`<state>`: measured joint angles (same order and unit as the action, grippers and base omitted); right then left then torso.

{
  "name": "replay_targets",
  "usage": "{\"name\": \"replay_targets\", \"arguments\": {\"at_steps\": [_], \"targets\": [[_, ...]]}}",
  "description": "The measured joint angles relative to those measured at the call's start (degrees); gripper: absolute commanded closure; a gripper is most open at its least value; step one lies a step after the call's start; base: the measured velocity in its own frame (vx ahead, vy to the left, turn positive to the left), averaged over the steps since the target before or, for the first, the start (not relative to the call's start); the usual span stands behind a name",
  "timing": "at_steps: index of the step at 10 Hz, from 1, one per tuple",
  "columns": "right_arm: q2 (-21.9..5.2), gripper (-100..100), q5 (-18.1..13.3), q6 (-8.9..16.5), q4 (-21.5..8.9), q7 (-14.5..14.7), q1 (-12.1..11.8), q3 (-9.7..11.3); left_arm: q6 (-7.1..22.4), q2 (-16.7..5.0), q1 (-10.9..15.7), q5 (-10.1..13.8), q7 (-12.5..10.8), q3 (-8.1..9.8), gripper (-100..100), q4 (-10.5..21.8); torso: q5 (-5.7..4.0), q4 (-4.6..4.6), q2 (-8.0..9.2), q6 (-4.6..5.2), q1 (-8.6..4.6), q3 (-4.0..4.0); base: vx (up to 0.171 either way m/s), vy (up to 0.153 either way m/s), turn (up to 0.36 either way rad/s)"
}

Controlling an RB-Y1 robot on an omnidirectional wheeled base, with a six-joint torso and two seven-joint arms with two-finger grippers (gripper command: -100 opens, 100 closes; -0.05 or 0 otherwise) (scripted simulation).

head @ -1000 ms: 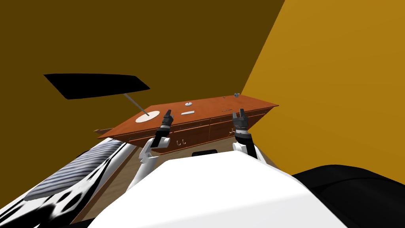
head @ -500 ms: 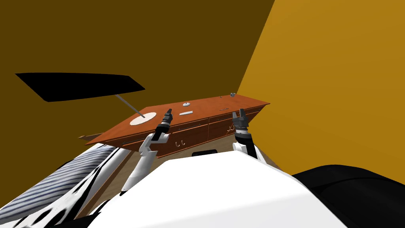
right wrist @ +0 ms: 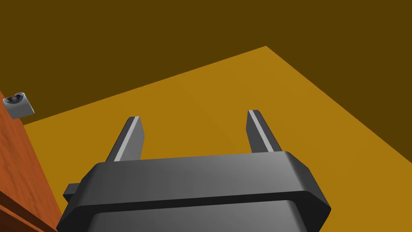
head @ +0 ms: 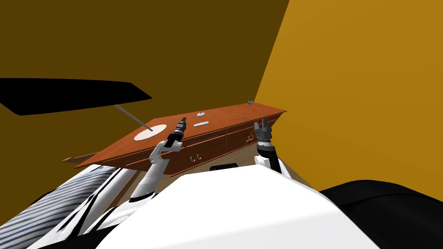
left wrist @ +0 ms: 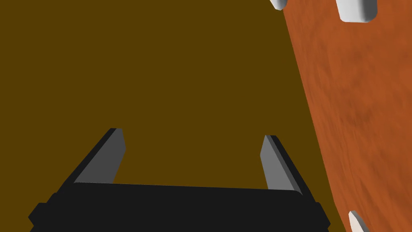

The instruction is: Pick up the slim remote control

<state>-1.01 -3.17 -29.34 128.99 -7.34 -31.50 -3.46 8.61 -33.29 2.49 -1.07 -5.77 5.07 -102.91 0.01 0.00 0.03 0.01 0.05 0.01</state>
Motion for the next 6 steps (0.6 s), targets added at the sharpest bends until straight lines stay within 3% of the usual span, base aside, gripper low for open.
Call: {"name": "replay_targets", "arguments": {"at_steps": [5,6], "targets": [[0.0,0,0.0,0.0,0.0,0.0,0.0,0.0,7.4,-3.4,5.2,0.3,-0.1,0.25,-100,4.4,0.01,0.00,-0.03,-0.09,0.00,-0.01,-0.017,0.012,-0.103],[0.0,0,0.0,0.0,0.0,0.0,0.0,0.0,9.3,-5.2,6.4,0.8,-0.3,0.54,-100,5.3,-0.01,0.00,-0.02,-0.02,-0.01,-0.01,-0.022,0.015,-0.130]]}}
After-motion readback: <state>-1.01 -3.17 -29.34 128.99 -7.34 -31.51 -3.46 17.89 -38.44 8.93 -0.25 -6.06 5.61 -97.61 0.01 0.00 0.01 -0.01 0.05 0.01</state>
